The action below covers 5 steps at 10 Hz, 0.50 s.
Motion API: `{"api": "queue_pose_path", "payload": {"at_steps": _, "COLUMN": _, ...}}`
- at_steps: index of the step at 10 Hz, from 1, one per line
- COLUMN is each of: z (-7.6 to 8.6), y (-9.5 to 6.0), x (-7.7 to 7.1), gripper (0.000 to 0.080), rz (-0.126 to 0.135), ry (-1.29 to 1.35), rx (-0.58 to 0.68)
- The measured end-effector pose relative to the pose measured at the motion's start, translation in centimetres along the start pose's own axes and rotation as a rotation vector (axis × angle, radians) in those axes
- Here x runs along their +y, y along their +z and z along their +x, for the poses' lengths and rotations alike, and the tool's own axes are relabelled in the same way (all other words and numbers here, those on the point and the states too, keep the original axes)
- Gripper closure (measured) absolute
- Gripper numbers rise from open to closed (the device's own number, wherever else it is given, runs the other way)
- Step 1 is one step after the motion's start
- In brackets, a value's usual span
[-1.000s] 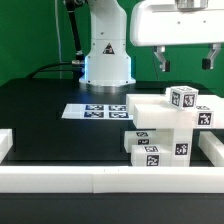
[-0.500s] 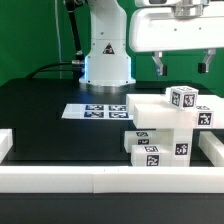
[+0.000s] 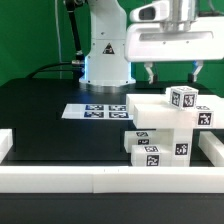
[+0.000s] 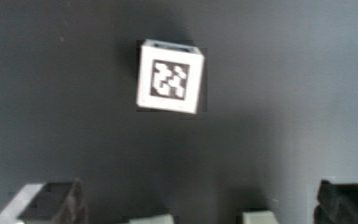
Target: Assemble chair
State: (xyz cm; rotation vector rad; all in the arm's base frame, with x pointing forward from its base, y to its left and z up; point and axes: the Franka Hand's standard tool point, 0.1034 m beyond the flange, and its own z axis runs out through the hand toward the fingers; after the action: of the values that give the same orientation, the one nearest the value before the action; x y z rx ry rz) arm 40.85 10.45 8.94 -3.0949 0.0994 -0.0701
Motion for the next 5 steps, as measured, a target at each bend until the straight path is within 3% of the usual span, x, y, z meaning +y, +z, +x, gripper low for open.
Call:
{"api": "queue_pose_path", "payload": {"at_steps": 1, "z": 0.11, "y": 0.55, "x": 0.13, "gripper": 0.0150, "rz": -0.011, "ry": -0.002, "rx": -0.006}}
{"api": "queue_pose_path", "payload": {"at_steps": 5, "z": 0.10, "y": 0.60, "x": 0.35, "gripper": 0.0150, "rz": -0.011, "ry": -0.007, "rx": -0.008}}
